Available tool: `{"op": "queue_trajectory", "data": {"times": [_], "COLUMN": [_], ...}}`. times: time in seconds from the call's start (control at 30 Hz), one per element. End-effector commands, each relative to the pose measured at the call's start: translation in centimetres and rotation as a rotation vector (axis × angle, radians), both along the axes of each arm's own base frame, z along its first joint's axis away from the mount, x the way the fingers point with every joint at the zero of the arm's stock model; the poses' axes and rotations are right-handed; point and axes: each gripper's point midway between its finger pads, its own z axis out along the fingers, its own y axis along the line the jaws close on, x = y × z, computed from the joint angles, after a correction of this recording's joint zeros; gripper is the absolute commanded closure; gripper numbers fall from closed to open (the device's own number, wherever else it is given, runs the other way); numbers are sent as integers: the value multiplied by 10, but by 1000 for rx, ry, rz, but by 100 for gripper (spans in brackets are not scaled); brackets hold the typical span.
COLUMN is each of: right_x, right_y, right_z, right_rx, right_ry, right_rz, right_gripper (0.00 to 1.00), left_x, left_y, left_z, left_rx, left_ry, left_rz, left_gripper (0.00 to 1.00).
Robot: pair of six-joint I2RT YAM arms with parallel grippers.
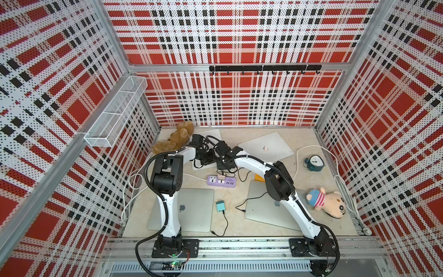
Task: Unplug the laptop charger
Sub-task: Remove the charging cable from the laptop.
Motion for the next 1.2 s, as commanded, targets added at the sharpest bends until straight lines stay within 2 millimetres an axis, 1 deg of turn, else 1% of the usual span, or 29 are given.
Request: {"op": "queue_trajectory", "data": {"times": [0.0, 0.17, 0.27, 0.4, 0.5, 0.67, 0.77, 0.87, 0.93, 0.97, 1.0, 1.1, 1.17], "right_x": [1, -1, -1, 0, 0, -1, 0, -2, -4, -6, -7, -9, -8], "right_y": [5, 3, 2, -12, -16, -24, -14, 6, 12, 10, 2, -27, -39], "right_z": [-30, -34, -32, -31, -27, -17, -18, -11, -10, -12, -15, -27, -30], "right_rx": [-4, -30, -40, -114, -135, -163, -81, 10, 36, 22, -16, -153, -223], "right_ry": [27, 41, 35, 17, 12, 3, 25, 31, 42, 47, 50, 61, 52], "right_rz": [4, 13, 14, 11, 23, 23, 25, 31, 37, 34, 33, 21, 14], "right_gripper": [79, 83, 88, 95, 100, 100, 100, 100, 100, 100, 100, 100, 100], "left_x": [-42, -43, -44, -44, -44, -44, -45, -45, -45, -45, -45, -43, -42], "left_y": [17, 15, 15, 15, 15, 16, 15, 17, 18, 19, 19, 17, 16], "left_z": [-64, -65, -66, -64, -63, -64, -64, -64, -64, -64, -64, -62, -62], "left_rx": [117, 111, 108, 109, 112, 109, 103, 102, 100, 100, 99, 95, 90], "left_ry": [201, 202, 202, 196, 193, 192, 191, 192, 192, 191, 190, 187, 186], "left_rz": [13, 10, 10, 8, 7, 11, 9, 15, 18, 19, 20, 19, 18], "left_gripper": [87, 87, 87, 87, 87, 87, 88, 88, 87, 87, 87, 88, 88]}}
